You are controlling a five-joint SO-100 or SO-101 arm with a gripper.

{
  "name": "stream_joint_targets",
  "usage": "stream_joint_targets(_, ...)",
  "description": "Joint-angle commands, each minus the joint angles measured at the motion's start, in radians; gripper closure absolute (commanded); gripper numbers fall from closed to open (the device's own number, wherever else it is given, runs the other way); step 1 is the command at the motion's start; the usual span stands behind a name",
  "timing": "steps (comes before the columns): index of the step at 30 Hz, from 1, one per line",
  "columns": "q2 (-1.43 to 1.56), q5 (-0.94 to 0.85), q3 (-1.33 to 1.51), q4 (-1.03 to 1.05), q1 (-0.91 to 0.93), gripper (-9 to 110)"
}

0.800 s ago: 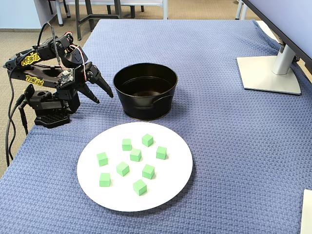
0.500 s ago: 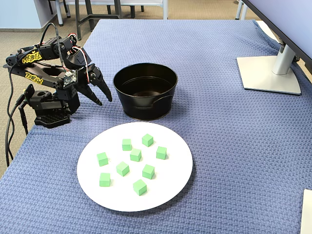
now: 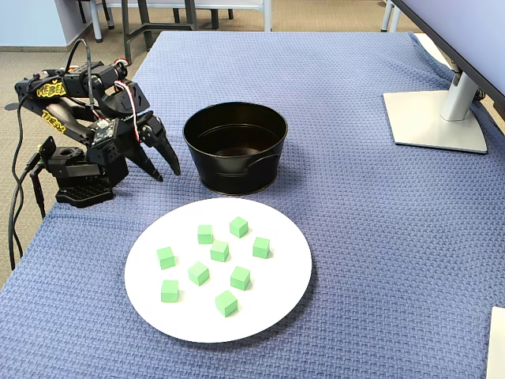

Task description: Pick up the green cubes from the white plate and place them in the black recipient

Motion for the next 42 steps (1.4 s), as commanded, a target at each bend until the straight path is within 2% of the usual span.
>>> stream_joint_targets(1,-0.123,-0.08,-0.071,-0.115,0.074,89)
stream_joint_targets(5,-0.334,-0.186,-0.19,-0.193,0.1,89)
stream_joint_targets(10,-0.545,-0.468,-0.318,-0.31,0.15,86)
stream_joint_targets(12,-0.614,-0.514,-0.357,-0.367,0.183,85)
stream_joint_targets(24,-0.942,-0.515,-0.388,-0.615,0.227,81)
stream_joint_targets(38,-1.057,-0.446,-0.457,-0.626,0.221,84)
stream_joint_targets(42,-1.1,-0.433,-0.522,-0.548,0.21,86)
